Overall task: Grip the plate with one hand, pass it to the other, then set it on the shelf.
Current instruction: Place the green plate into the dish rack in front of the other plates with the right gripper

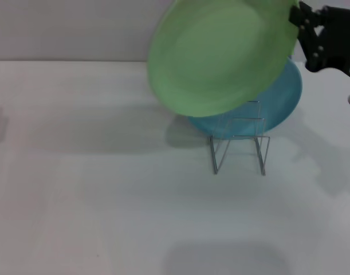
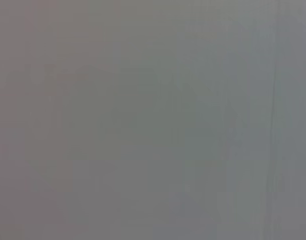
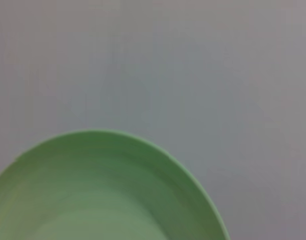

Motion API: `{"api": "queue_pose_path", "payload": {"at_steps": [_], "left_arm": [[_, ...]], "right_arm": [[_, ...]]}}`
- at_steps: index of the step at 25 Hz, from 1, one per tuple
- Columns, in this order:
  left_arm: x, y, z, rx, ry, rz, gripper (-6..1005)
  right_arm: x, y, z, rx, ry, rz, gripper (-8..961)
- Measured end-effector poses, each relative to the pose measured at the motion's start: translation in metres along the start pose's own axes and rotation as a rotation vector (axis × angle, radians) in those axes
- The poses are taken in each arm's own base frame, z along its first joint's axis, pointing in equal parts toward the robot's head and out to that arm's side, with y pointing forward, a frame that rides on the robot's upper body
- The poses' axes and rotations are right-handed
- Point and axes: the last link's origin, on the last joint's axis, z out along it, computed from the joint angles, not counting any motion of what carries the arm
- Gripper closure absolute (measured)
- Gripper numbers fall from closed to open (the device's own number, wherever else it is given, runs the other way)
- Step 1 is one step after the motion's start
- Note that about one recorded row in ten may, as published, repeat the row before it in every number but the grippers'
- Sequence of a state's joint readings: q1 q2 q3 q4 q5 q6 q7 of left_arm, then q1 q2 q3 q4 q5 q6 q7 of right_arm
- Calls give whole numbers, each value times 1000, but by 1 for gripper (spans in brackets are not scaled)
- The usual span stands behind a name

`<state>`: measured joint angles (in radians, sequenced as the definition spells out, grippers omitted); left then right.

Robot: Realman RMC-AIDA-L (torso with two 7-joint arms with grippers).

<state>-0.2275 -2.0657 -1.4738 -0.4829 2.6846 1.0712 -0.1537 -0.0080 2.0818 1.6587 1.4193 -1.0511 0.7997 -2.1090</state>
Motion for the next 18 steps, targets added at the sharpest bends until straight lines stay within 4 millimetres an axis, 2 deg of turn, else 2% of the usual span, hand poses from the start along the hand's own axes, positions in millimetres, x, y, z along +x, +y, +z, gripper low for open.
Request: {"api": "queue_pose_path", "payload": {"at_steps": [5, 18], "left_arm": [[-4, 0, -3, -4, -18, 6, 185], [-15, 14, -10, -78, -60, 33, 185]], "right_arm": [[25, -4, -20, 30, -18, 17, 937], [41, -14, -44, 47, -43, -2, 934]]}}
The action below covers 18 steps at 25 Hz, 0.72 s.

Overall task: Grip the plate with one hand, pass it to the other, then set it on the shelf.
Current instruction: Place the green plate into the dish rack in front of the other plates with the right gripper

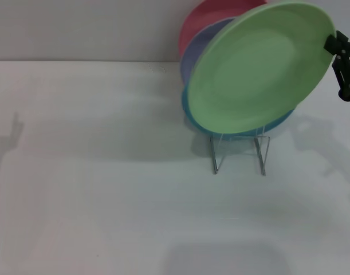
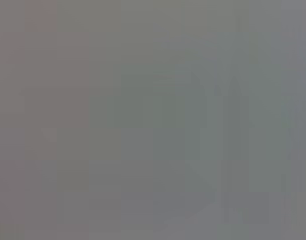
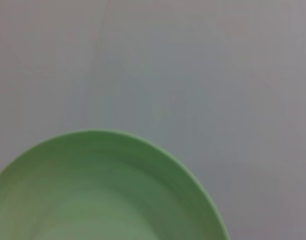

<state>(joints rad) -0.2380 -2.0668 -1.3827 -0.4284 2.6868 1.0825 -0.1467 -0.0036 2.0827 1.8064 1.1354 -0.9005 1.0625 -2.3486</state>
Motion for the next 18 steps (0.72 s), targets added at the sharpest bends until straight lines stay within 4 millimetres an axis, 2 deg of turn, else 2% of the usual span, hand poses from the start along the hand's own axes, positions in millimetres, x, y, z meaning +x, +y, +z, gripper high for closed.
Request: {"api": "queue_pose_path", "payload": {"at_steps": [18], "left_arm": [[-2, 13, 2, -69, -6, 25, 185]], "right_arm": [[9, 1, 0, -8, -51, -145, 923]]}}
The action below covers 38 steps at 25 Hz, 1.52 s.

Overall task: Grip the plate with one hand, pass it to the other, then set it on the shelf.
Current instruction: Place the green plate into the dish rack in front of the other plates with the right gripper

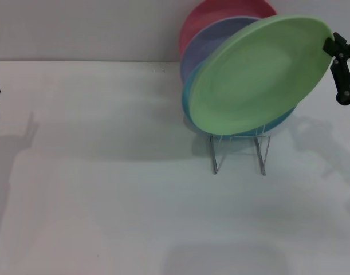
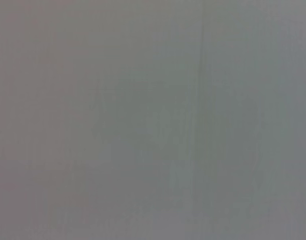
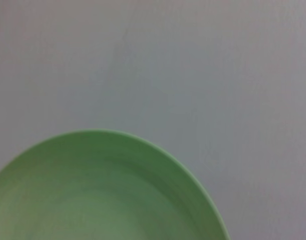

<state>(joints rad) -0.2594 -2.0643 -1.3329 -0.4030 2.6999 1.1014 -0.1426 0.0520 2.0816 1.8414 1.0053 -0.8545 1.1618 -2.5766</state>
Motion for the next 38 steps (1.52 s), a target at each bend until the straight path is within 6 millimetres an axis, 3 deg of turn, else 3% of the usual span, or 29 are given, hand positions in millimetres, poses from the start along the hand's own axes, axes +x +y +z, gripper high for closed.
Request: {"api": "queue_pose_path", "payload": {"at_steps": [25, 38], "left_arm": [[-3, 11, 5, -49, -20, 10, 185], [-3, 11, 7, -52, -21, 14, 185]], "right_arm": [[9, 2, -7, 48, 10, -48, 907], [18, 13, -16, 35, 26, -60, 899]]}}
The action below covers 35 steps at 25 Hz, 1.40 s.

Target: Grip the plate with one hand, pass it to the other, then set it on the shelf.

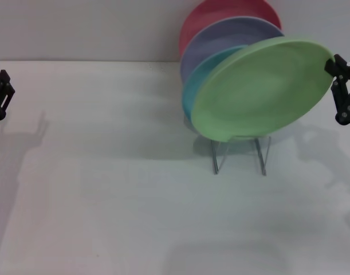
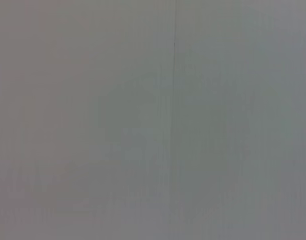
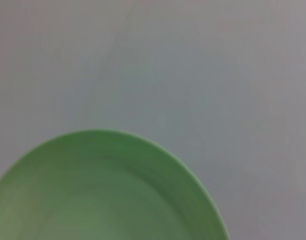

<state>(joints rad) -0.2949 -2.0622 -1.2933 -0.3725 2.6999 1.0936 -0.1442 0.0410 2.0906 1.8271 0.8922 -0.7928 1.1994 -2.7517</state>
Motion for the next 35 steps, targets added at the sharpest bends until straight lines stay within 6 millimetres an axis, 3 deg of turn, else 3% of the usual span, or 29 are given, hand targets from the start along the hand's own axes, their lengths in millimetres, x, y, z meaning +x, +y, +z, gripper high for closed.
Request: {"api": "queue_pose_path", "payload": {"at_steps": [18, 24, 28, 35], "left_arm": [[-2, 3, 11, -23, -18, 24, 185], [-2, 4, 14, -29, -24, 31, 185], [-4, 4, 15, -28, -33, 35, 185], [-5, 2, 15, -22, -41, 37, 185]], "right_arm": [[30, 22, 0, -16, 53, 45, 887], [27, 23, 1, -26, 33, 23, 715], [20, 24, -1, -39, -14, 23, 533], [4, 16, -21, 58, -135, 60, 349]]}}
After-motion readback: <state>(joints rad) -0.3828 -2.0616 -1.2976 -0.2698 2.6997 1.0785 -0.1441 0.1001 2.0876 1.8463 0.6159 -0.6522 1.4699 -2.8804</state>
